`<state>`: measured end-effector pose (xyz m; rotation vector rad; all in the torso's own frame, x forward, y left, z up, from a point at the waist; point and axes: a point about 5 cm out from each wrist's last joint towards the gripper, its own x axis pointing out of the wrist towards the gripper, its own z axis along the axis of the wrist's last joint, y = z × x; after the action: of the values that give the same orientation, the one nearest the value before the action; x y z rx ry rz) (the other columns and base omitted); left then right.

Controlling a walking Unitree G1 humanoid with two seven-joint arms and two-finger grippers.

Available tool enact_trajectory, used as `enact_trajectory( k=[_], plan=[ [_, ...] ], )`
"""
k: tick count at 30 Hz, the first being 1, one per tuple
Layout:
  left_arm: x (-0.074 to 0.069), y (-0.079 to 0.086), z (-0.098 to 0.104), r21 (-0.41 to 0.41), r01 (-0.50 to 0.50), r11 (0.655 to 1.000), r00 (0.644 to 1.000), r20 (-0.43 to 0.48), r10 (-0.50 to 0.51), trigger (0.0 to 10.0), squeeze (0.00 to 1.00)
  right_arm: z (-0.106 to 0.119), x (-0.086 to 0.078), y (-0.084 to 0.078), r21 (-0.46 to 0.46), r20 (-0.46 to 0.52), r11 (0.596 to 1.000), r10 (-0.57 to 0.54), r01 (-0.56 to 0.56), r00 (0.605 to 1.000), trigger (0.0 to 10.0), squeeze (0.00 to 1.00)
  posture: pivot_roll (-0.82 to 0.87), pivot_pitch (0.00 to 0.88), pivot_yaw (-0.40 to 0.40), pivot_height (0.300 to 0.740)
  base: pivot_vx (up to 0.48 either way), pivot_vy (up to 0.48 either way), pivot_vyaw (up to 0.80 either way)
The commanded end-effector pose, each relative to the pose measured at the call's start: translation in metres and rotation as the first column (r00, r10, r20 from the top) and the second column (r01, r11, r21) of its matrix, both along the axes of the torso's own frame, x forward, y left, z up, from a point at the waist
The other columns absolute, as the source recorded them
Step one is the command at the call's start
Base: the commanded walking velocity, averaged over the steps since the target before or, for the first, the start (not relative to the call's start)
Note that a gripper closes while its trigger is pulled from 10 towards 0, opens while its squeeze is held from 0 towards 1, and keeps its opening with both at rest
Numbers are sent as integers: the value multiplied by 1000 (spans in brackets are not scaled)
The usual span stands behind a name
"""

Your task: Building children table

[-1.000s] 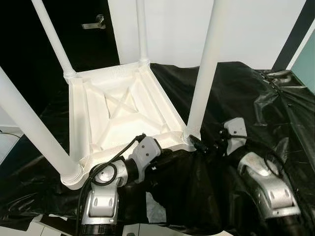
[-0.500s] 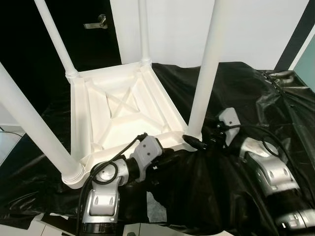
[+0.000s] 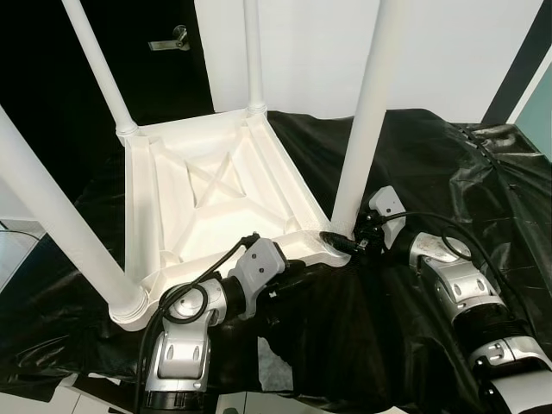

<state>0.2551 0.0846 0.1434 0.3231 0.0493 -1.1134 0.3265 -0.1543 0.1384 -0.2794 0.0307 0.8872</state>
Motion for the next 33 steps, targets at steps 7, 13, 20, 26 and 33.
enact_trajectory(
  k=[7, 13, 20, 26, 33],
  plan=[
    [8, 4, 0, -42, -232, 972, 971, 48, 234, 10000, 0, -7, -12, 5, -20, -2, 1000, -12, 12, 1000, 0, 0, 42, 0, -3, 740, 0, 0, 0],
    [7, 3, -2, -43, -233, 971, 971, 42, 235, 10000, 0, -1, -23, 14, 70, 12, 985, -156, 155, 988, 0, 0, 35, 0, -13, 740, 0, 0, 0],
    [6, 5, -2, -43, -245, 969, 969, 37, 246, 10000, 0, -4, -51, 33, 159, -24, 869, -471, 468, 882, 0, 0, 42, 0, -19, 740, 0, 0, 0],
    [6, 6, -2, -41, -243, 969, 969, 36, 245, 10000, 0, 5, -59, 47, 193, 12, 827, -541, 528, 841, 0, 0, 39, 0, -6, 740, 0, 0, 0],
    [6, 6, -2, -33, -230, 973, 972, 33, 231, 10000, 0, 7, -63, 42, 196, -16, 795, -583, 575, 812, 10000, 0, 28, 0, 7, 740, 0, 0, 0]
  ],
)
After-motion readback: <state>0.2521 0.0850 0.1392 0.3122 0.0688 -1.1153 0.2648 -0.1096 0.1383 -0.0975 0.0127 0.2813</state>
